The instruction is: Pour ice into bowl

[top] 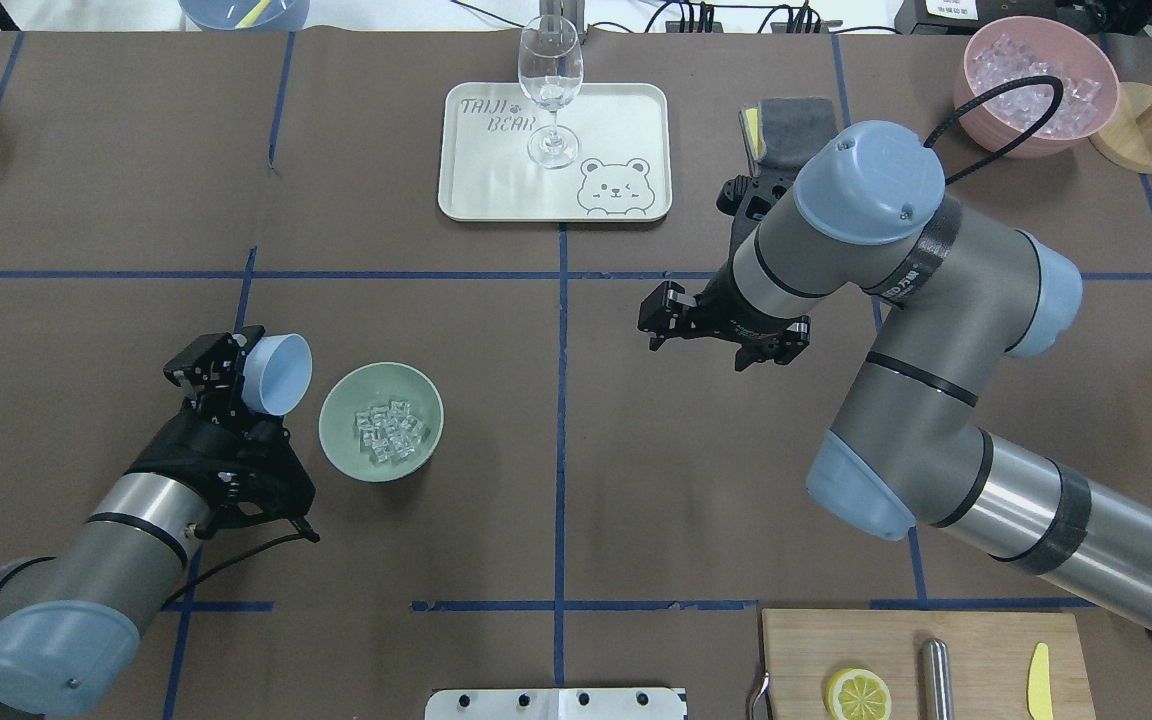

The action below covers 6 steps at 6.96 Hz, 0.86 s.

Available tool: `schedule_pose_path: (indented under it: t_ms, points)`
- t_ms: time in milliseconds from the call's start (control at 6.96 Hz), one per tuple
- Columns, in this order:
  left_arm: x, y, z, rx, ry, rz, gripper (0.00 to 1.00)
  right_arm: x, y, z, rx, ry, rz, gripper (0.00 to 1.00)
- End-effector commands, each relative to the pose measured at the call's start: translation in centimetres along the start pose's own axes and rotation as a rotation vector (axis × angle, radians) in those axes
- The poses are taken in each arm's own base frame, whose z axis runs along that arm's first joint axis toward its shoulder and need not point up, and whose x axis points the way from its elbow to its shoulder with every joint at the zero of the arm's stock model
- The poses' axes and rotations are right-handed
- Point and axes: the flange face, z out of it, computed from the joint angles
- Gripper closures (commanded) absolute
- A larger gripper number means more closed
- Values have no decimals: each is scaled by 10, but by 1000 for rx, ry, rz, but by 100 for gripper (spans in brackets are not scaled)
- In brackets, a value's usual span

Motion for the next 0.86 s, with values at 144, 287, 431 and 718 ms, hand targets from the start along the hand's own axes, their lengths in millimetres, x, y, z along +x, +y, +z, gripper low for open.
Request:
schedule_pose_path:
  t_ms: [144, 287, 431, 718]
  points:
    - [-32, 87, 7, -97, 4, -333, 100, -15, 11, 0, -9, -17, 10, 0]
    - [-50, 124, -2, -85, -19, -406, 100, -25, 16, 2, -8, -24, 16, 0]
    - [-61, 160, -1, -94, -49, -432, 100, -26, 19, 3, -10, -24, 23, 0]
    - [-44, 206, 9, -72, -27, -611, 100, -42, 29, 3, -1, -40, 30, 0]
